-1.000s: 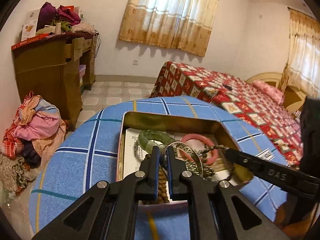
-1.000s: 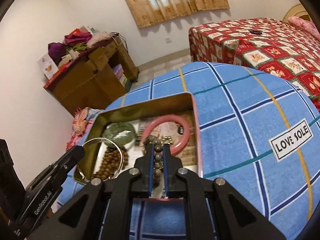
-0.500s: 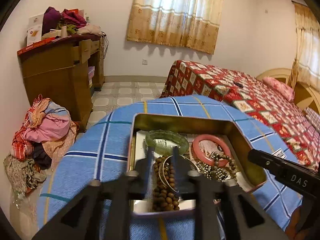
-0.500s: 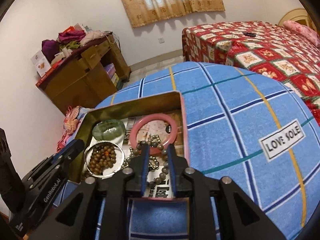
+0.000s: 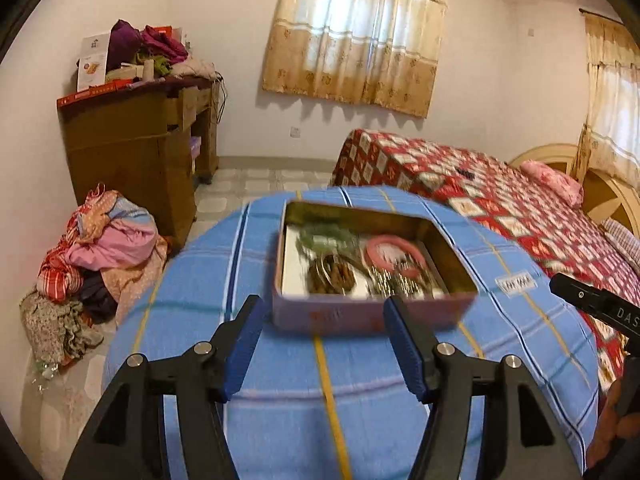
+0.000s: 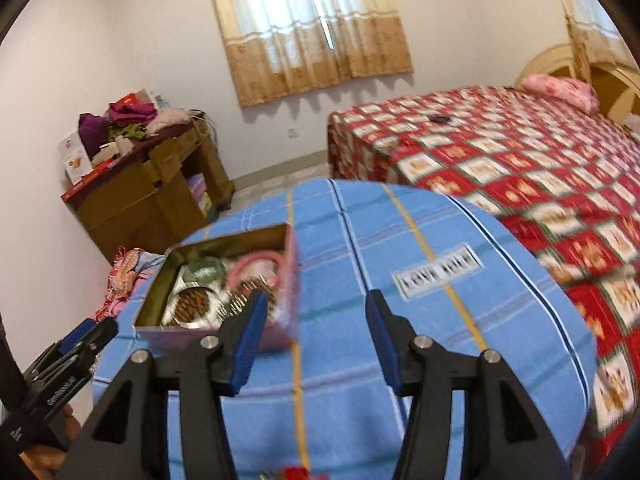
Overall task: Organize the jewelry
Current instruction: 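Lift both open tools out of the tin, then grasp the red-tied pendant with the right tool and lift it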
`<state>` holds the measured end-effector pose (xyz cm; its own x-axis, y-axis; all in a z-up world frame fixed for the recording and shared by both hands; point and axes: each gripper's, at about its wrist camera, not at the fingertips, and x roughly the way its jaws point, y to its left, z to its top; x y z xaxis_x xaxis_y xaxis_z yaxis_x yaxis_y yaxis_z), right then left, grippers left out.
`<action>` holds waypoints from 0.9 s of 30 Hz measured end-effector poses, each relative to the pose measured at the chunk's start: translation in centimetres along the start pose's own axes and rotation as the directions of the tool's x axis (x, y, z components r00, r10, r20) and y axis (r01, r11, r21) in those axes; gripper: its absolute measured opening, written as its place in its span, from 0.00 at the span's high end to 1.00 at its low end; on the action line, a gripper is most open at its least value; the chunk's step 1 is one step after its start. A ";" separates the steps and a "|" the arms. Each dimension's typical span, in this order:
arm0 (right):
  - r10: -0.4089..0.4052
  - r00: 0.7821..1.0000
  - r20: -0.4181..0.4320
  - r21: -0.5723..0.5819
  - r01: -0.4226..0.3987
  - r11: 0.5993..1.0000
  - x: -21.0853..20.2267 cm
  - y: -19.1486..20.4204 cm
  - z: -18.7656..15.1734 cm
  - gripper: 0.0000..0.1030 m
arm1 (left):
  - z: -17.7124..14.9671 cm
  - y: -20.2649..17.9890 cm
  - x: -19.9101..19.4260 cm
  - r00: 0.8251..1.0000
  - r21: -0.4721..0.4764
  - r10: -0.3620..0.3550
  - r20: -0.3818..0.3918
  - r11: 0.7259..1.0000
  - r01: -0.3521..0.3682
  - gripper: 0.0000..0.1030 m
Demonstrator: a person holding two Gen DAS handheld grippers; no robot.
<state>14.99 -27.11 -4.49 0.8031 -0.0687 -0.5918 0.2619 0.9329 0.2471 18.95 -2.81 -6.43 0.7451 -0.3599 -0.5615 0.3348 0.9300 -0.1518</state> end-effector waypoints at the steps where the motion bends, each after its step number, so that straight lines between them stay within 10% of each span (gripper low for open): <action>1: -0.007 1.000 -0.007 0.009 0.007 1.000 -0.1 -0.3 -0.3 0.47 | -0.4 -0.2 -0.2 1.000 0.005 -0.002 -0.006 1.000 0.002 0.39; 16: -0.056 0.998 -0.041 -0.020 0.055 0.998 -4.2 -3.0 -5.6 0.47 | -4.9 -2.5 -3.0 0.996 0.052 -0.053 -0.069 0.997 0.056 0.39; 27: 0.057 0.990 -0.126 -0.125 -0.073 0.989 -3.4 -0.1 -7.6 0.47 | -5.8 -3.0 -3.6 0.993 0.050 -0.078 -0.088 0.995 0.083 0.39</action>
<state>8.19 -24.29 -8.36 0.7427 0.0300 -0.6690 0.1337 0.9722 0.1921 11.94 -3.89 -8.64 0.6626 -0.4237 -0.6177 0.4242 0.8919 -0.1568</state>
